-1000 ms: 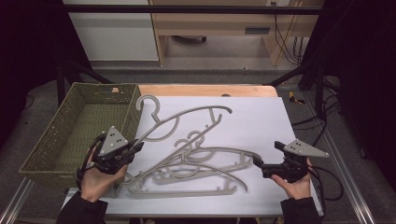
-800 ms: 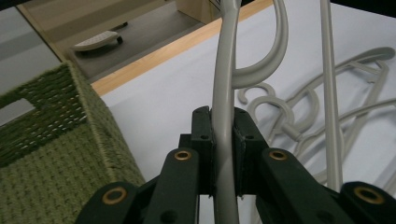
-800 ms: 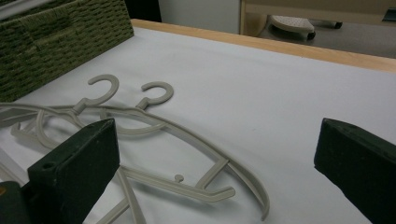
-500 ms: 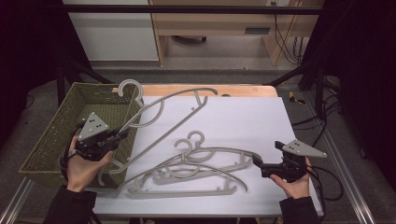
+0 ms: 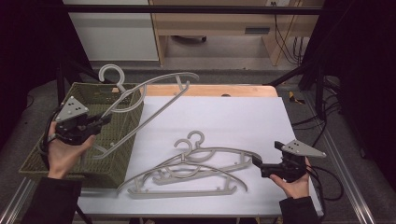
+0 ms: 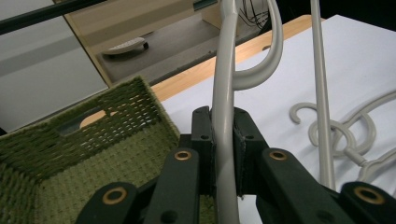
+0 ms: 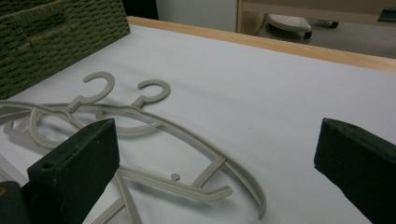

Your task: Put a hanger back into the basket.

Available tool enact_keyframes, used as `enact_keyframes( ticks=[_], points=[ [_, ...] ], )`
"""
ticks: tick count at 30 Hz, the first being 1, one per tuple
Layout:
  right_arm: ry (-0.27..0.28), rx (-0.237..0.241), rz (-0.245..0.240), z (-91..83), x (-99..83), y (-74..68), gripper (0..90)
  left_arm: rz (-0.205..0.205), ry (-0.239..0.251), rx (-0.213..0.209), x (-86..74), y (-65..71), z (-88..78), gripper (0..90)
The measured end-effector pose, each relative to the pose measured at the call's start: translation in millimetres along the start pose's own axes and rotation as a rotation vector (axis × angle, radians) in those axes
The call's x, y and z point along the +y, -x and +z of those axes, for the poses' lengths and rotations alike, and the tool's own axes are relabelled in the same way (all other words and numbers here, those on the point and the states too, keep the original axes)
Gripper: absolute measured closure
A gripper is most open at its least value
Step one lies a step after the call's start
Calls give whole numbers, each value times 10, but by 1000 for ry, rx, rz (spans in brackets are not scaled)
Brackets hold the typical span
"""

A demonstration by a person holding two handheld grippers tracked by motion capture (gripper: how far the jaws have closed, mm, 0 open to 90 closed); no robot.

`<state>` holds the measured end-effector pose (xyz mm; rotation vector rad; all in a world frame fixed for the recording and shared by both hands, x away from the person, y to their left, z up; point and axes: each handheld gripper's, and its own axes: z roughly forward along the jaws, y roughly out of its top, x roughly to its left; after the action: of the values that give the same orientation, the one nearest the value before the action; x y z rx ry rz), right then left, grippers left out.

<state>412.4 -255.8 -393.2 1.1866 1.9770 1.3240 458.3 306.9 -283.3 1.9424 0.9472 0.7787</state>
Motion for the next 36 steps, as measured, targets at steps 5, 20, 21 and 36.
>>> enact_keyframes(
  ticks=[5, 20, 21, 36],
  points=[
    [0, -2, 2, 1, 2, 1, 6, -15, 0, 9, -20, -192, -11, 813],
    [-13, 3, 0, 34, -8, -13, 7, -23, -23, 73, -206, -622, -25, 813],
    [-13, 1, -3, 34, -9, -12, 7, -31, -20, 73, -228, -653, -35, 813],
    [-18, -2, -2, 56, -11, -16, 7, -58, -43, 134, -606, -1049, -184, 814]
  ],
)
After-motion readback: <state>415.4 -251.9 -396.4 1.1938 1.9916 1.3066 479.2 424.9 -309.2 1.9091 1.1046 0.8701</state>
